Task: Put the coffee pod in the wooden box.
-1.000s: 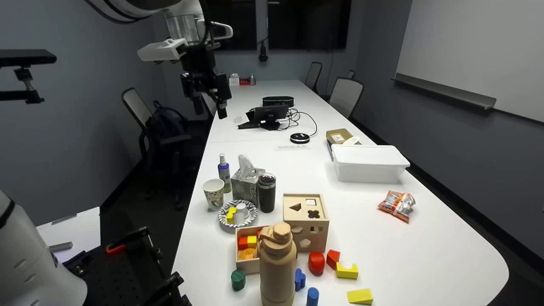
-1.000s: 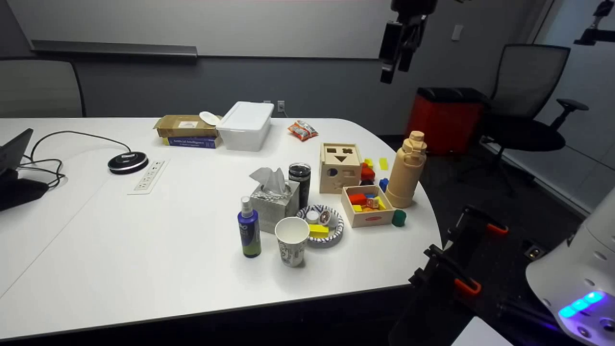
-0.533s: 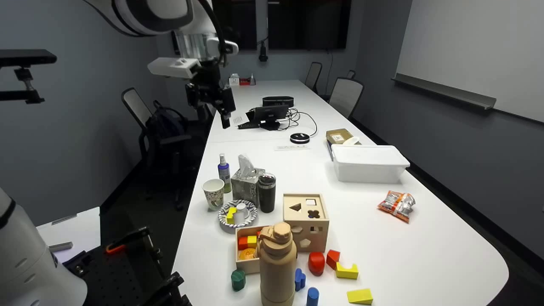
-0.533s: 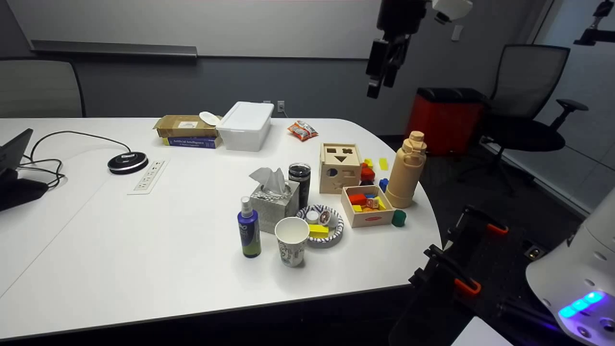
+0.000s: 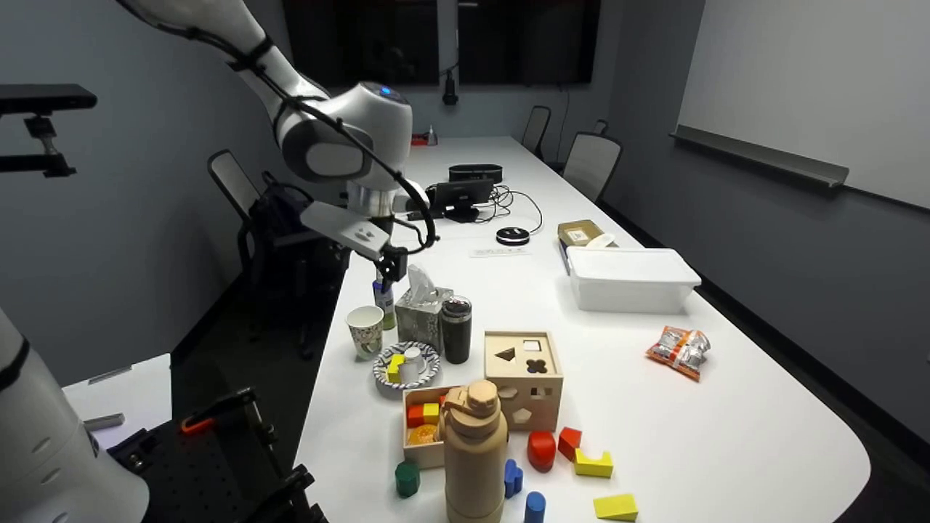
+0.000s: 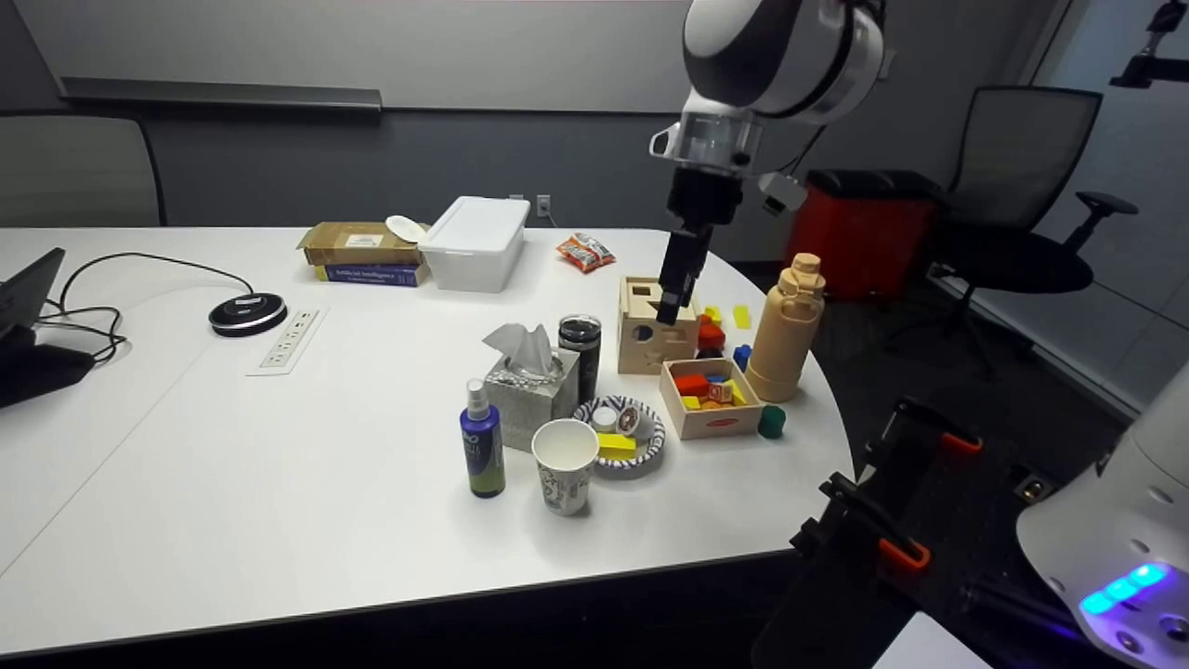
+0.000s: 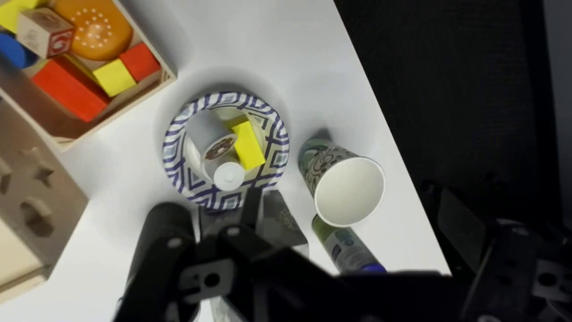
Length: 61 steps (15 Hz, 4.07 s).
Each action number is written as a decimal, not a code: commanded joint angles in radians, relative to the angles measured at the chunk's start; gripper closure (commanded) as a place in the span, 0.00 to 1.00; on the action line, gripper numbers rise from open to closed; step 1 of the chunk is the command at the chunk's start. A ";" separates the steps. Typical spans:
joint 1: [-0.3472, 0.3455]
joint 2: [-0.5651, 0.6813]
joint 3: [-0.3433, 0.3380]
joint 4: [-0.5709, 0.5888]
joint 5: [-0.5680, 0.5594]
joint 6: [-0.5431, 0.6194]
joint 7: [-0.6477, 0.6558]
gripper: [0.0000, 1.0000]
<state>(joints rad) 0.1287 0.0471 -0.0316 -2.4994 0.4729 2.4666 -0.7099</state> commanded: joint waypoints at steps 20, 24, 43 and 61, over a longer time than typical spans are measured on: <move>-0.216 0.633 0.207 0.301 -0.388 0.368 -0.069 0.00; -0.210 0.676 0.204 0.324 -0.475 0.348 -0.019 0.00; -0.214 0.711 0.190 0.322 -0.612 0.353 0.038 0.85; -0.276 0.375 0.231 0.164 -0.544 0.164 0.170 0.93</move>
<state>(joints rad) -0.1609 0.5490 0.2291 -2.2415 -0.0901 2.7019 -0.6022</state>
